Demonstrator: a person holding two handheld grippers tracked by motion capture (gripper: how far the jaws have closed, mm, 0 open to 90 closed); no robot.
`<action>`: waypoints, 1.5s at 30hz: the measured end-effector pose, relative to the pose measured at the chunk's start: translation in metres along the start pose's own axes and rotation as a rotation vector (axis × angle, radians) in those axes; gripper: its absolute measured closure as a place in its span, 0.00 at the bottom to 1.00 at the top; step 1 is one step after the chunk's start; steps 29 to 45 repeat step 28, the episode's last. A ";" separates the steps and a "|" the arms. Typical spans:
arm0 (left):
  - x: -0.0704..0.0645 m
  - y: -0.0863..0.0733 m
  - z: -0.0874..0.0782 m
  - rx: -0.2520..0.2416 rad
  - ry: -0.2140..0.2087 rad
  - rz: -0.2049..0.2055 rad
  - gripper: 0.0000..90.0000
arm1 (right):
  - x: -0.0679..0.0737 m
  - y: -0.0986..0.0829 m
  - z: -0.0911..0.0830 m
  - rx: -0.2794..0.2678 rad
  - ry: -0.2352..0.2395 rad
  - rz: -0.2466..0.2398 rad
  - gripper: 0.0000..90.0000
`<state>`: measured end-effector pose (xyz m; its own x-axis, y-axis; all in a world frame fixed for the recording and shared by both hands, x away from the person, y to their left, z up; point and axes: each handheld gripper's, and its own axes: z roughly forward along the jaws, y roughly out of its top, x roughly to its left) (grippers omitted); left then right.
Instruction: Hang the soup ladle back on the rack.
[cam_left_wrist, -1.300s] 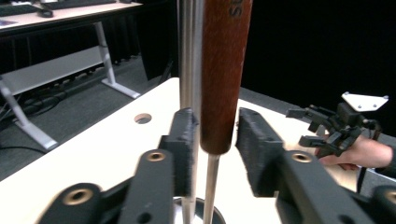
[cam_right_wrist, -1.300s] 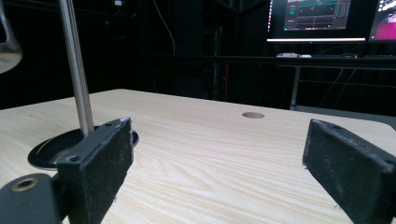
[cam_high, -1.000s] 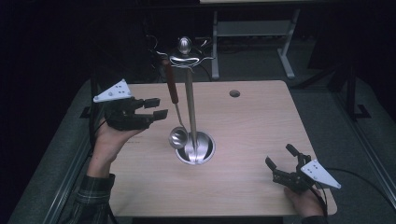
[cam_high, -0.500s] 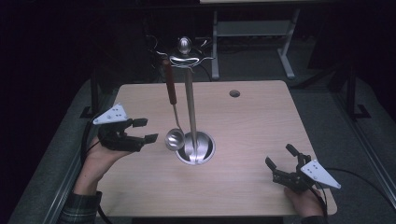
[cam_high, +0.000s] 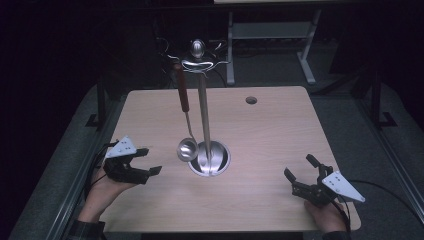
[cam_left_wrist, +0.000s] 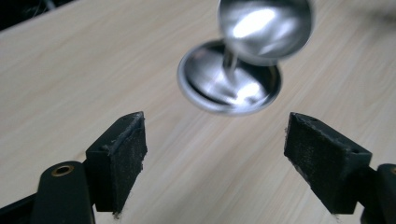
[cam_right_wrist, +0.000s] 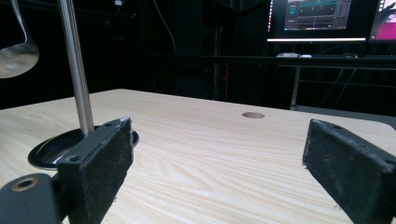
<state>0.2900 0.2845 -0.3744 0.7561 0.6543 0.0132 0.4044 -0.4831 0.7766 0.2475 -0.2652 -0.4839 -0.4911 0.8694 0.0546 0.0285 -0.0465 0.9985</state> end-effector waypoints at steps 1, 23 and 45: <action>0.000 0.000 0.000 0.000 0.000 0.000 0.23 | 0.000 0.000 0.000 0.000 0.000 0.000 0.09; 0.001 -0.073 0.031 0.161 0.122 -0.058 0.21 | 0.000 0.000 0.000 0.000 0.000 -0.001 0.09; 0.002 -0.076 0.035 0.201 0.137 -0.029 0.20 | 0.000 0.000 0.000 0.000 0.000 -0.002 0.09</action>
